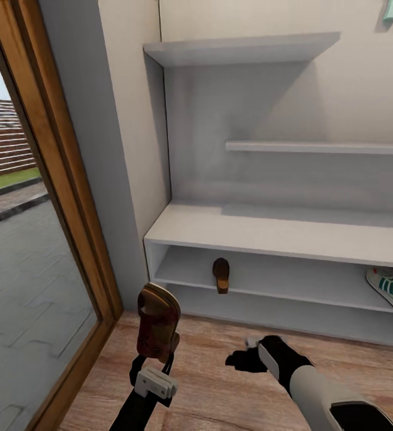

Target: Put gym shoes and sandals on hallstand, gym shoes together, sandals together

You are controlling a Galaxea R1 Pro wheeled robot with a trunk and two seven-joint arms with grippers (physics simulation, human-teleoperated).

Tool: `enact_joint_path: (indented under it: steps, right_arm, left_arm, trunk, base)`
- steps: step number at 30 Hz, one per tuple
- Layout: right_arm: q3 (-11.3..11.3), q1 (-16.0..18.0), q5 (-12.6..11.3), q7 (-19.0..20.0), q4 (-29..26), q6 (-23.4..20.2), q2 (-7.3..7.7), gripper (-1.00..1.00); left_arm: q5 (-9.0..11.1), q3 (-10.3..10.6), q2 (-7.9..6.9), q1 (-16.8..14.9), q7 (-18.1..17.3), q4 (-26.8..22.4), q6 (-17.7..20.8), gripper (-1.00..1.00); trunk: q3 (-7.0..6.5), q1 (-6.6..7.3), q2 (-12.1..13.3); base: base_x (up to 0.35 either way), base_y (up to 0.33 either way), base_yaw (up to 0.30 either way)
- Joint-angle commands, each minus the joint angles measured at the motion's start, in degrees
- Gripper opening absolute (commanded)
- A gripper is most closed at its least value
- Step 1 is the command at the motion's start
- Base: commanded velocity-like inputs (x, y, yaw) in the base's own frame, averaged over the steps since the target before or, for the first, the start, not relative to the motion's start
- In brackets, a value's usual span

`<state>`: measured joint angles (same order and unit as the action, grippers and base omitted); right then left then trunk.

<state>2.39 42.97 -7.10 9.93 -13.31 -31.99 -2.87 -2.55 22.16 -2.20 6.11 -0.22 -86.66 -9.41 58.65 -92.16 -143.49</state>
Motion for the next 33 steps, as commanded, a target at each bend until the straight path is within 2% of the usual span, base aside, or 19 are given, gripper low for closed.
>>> enact_joint_path:
  steps: [1, 2, 3, 6, 8, 15, 17, 19, 20, 22, 24, 29, 32, 33]
  right_arm:
    - [0.0, 0.0, 0.0, 0.0, 1.2, 2.0, -0.01, 1.00]
    - [0.0, 0.0, 0.0, 0.0, 3.5, 5.9, 0.02, 1.00]
    - [0.0, 0.0, 0.0, 0.0, 4.6, 7.9, 0.03, 1.00]
    - [0.0, 0.0, 0.0, 0.0, 9.3, 19.5, 0.05, 1.00]
    - [0.0, -0.1, 0.0, 0.0, 10.2, 23.9, 0.05, 1.00]
    - [0.0, -0.1, 0.0, -0.1, 11.1, 32.0, 0.06, 1.00]
    - [0.0, -0.1, -0.1, -0.1, 11.2, 38.1, 0.06, 1.00]
    - [0.0, -0.1, -0.1, -0.1, 11.2, 49.4, 0.06, 1.00]
    - [0.0, -0.1, -0.1, -0.1, 11.2, 52.3, 0.06, 1.00]
    - [0.0, -0.1, -0.1, -0.2, 11.3, 62.5, 0.06, 1.00]
    - [0.0, -0.1, -0.1, -0.2, 11.3, 67.5, 0.06, 1.00]
    - [0.0, -0.7, -0.2, -0.2, 11.3, 73.1, 0.09, 1.00]
    - [0.0, -1.1, -0.4, -0.2, 11.3, 76.8, 0.40, 1.00]
    - [0.0, -1.7, -0.5, -0.2, 11.4, 79.4, 0.78, 1.00]
  left_arm:
    - [-0.2, 0.0, 0.02, 0.0, 0.0, 0.0, 0.0, -1.00]
    - [-0.2, 0.0, 0.04, 0.0, 0.1, 0.0, 0.0, -1.00]
    - [-0.2, 0.0, 0.05, 0.0, 0.1, 0.0, 0.0, -1.00]
    - [-0.2, -0.1, 0.08, 0.0, 0.2, 0.0, 0.0, -1.00]
    - [-0.2, -0.1, 0.08, 0.0, 0.3, 0.0, 0.0, -1.00]
    - [-0.2, -0.2, 0.09, 0.0, 0.4, 0.0, 0.5, -1.00]
    - [-0.3, -0.2, 0.09, 0.0, 0.4, 0.0, 0.7, -1.00]
    - [-0.2, -0.3, 0.10, 0.0, 0.4, 0.0, 0.9, -1.00]
    - [-0.1, -0.3, 0.10, 0.0, 0.4, 0.0, 0.9, -1.00]
    - [0.1, -0.3, 0.14, 0.0, 0.4, 0.0, 1.0, -1.00]
    - [0.2, -0.3, 0.24, 0.0, 0.4, 0.1, 1.8, -1.00]
    - [0.5, -0.4, 0.40, 0.0, 0.5, 0.2, 8.4, -1.00]
    - [0.6, -0.5, 0.42, -0.1, 0.5, 0.2, 10.5, -1.00]
    - [0.6, -0.5, 0.43, -0.1, 0.5, 0.2, 11.5, -1.00]
  trunk:
    - [0.00, 0.00, 0.0]
    - [0.00, 0.00, 0.0]
    - [0.00, 0.00, 0.0]
    - [0.00, 0.00, 0.0]
    - [0.00, 0.00, 0.0]
    - [0.00, 0.00, 0.0]
    - [0.00, 0.00, 0.0]
    - [0.00, 0.00, 0.0]
    - [0.00, 0.00, 0.0]
    - [0.00, 0.00, 0.0]
    - [0.00, 0.00, 0.0]
    - [0.00, 0.00, 0.0]
    - [0.00, 0.00, 0.0]
    - [0.00, 0.00, 0.0]
  base:
    - [-0.009, 0.000, 0.000]
    - [-0.006, 0.000, 0.000]
    - [-0.005, 0.000, 0.000]
    - [-0.002, 0.000, 0.000]
    - [0.000, 0.000, 0.000]
    - [0.000, 0.000, 0.000]
    - [0.000, 0.000, 0.000]
    - [0.000, 0.000, 0.000]
    - [0.000, 0.000, 0.000]
    - [0.000, 0.000, 0.000]
    - [0.000, 0.000, 0.000]
    - [0.000, 0.000, 0.000]
    - [0.000, 0.000, 0.000]
    - [0.000, 0.000, 0.000]
